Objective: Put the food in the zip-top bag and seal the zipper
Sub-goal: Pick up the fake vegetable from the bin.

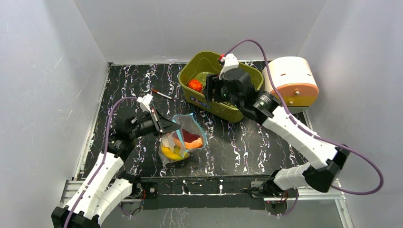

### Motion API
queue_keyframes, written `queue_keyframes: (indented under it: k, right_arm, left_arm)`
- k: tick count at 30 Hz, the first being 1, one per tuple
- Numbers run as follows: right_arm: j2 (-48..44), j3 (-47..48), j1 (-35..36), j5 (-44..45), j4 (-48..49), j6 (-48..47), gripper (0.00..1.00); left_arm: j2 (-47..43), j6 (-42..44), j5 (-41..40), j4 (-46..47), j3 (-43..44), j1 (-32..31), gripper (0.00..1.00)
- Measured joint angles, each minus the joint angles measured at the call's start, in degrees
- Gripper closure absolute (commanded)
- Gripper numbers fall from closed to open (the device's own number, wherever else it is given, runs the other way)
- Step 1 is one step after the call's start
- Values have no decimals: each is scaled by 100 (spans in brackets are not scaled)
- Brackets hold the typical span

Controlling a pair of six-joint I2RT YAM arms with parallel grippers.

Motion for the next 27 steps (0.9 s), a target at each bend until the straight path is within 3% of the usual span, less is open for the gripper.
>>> queue_keyframes:
  k: [10,19,27]
  right_arm:
    - [1934,1187,-1357,-203,140,-1552,39]
    - [3440,1615,-2229,-968,326,-1690,41]
    - [4457,2391,-2304,-400,-168,-1989,32]
  left_arm:
    - [35,1556,-413,-1473,710,0,100]
    - [-955,1259,-1246,-1346,-168,0,100]
    - [-822,1003,-1628,-1919,-63,0,100]
